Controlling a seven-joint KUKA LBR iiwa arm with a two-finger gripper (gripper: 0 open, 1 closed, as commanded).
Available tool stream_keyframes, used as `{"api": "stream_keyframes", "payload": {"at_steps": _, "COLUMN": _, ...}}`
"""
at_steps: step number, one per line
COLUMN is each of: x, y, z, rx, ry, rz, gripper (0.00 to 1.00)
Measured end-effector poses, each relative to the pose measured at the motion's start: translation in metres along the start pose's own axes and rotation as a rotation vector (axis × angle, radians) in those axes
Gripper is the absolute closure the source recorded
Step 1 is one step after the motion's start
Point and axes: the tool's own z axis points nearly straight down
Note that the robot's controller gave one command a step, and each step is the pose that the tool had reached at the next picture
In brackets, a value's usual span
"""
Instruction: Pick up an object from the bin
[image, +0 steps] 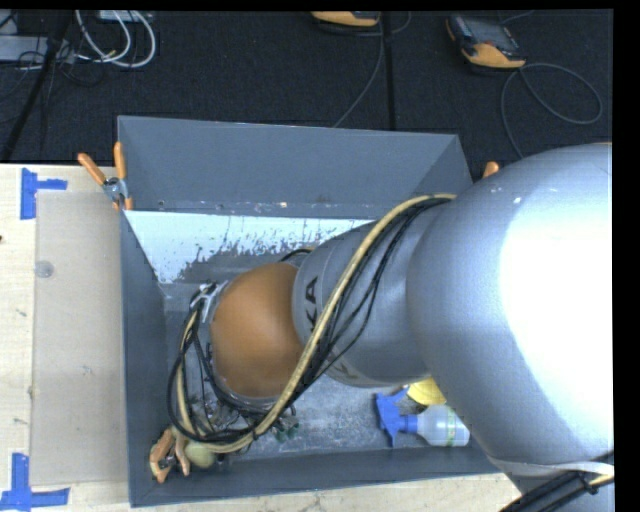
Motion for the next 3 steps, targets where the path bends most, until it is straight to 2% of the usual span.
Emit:
{"api": "stream_keyframes", "payload": {"at_steps": 1, "x": 0.004, "y": 0.012, "z": -0.063, "rx": 0.001, "ry": -0.001, "rz": -0.022, "gripper": 1.00}}
{"api": "stream_keyframes", "payload": {"at_steps": 2, "x": 0.004, "y": 0.012, "z": -0.063, "rx": 0.001, "ry": -0.001, "rz": -0.021, "gripper": 1.00}}
{"api": "stream_keyframes", "payload": {"at_steps": 3, "x": 0.009, "y": 0.012, "z": -0.113, "rx": 0.000, "ry": 0.005, "rz": -0.060, "gripper": 1.00}}
